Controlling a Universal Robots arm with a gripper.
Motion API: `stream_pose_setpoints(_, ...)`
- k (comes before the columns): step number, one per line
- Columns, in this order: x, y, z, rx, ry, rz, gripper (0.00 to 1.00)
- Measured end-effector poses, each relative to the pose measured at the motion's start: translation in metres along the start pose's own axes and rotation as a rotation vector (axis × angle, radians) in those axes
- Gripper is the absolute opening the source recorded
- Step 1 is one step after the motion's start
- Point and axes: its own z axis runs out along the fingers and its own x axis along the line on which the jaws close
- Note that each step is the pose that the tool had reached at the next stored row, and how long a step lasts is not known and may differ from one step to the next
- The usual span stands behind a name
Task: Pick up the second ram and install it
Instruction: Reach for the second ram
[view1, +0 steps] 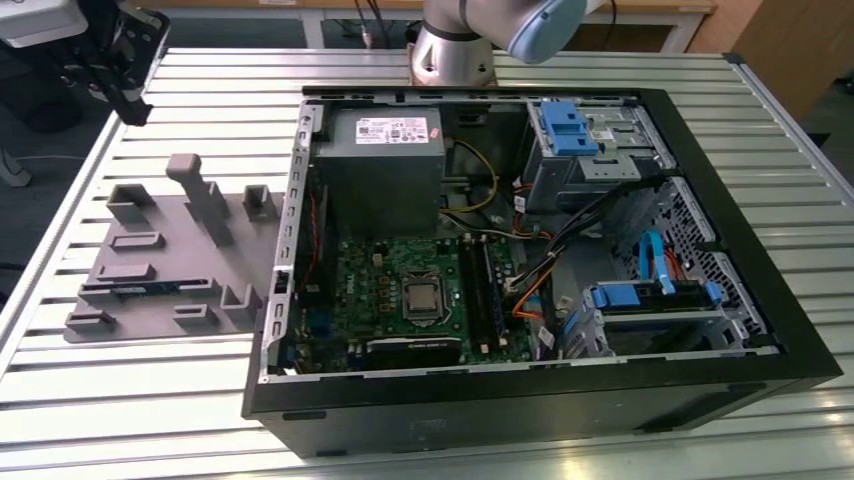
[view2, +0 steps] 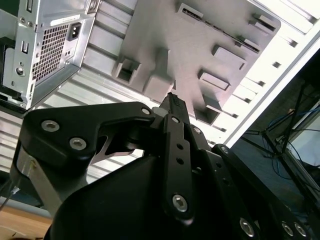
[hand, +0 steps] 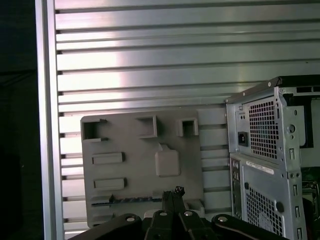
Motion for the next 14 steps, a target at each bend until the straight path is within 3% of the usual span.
stream_pose_setpoints(6,0.0109,-0.0072,-0.0003,0.0001,0.0,0.0,0.11)
stream_pose_setpoints(14,0.0323,-0.0118,-0.0006,0.0001,0.0001,0.0,0.11)
